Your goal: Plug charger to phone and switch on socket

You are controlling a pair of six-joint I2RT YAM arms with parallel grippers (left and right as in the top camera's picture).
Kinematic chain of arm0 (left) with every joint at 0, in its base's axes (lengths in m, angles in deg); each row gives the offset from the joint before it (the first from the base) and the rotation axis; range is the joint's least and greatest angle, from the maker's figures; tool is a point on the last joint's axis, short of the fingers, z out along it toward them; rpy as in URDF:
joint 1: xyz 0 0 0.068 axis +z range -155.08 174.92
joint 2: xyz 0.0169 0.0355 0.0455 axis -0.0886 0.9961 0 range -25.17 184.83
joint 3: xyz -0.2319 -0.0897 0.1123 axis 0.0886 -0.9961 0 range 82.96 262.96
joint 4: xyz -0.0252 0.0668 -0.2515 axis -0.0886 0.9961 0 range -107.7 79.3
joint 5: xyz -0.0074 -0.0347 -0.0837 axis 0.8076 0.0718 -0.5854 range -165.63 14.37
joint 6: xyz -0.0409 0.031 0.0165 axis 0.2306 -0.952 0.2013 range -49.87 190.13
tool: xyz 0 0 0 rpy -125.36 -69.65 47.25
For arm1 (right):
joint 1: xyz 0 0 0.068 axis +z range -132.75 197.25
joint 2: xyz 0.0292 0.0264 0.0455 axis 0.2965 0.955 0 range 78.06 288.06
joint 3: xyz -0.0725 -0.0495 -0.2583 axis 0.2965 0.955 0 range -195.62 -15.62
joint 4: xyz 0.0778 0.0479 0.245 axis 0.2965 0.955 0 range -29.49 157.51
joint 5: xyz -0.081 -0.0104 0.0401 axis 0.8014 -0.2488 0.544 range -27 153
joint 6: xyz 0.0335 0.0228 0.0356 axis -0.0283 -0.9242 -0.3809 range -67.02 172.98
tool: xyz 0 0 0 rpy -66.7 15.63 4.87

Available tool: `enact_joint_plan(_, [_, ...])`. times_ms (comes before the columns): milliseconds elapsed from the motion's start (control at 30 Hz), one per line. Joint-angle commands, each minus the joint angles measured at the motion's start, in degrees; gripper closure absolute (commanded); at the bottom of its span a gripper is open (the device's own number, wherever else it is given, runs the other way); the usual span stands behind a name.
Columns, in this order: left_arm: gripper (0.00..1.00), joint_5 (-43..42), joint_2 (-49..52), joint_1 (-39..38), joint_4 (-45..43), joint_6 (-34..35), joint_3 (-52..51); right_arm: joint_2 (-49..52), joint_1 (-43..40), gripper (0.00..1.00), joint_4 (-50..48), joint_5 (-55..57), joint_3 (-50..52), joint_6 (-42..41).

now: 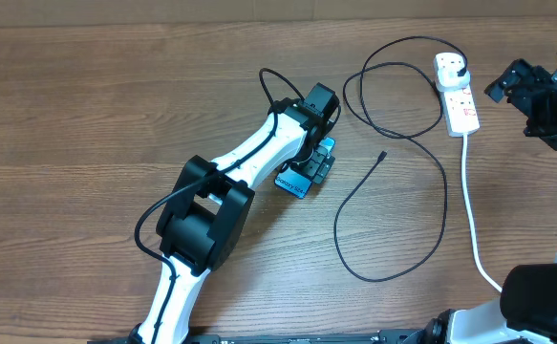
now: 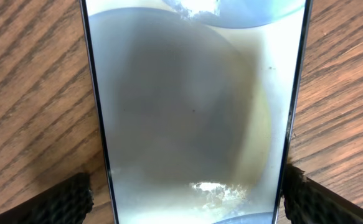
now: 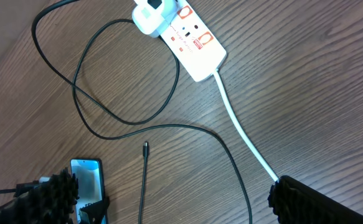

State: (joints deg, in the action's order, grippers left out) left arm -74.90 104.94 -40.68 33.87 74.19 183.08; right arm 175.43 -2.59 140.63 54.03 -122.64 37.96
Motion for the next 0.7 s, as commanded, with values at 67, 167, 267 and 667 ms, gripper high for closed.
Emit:
enact_joint_plan(67, [0.07,1.14,2.78,-0.33,0.66,0.76,-1.4,0.17,0.04,0.0,-0.35,0.39,-1.4,-0.2])
enact_joint_plan(167, [0.05,1.14,2.78,-0.33,-0.28,2.84,-1.4,0.17,0.04,0.0,-0.33,0.39,-1.42,-0.2])
enact_joint_plan(267, [0.03,1.09,2.78,-0.33,-1.22,3.91,-1.4,0.17,0.04,0.0,-0.33,0.39,-1.4,-0.2])
enact_joint_plan(667, [0.0,-2.25,2.78,-0.33,-0.7,3.91,-1.4,0.17,0.04,0.0,-0.35,0.39,-1.42,-0.2])
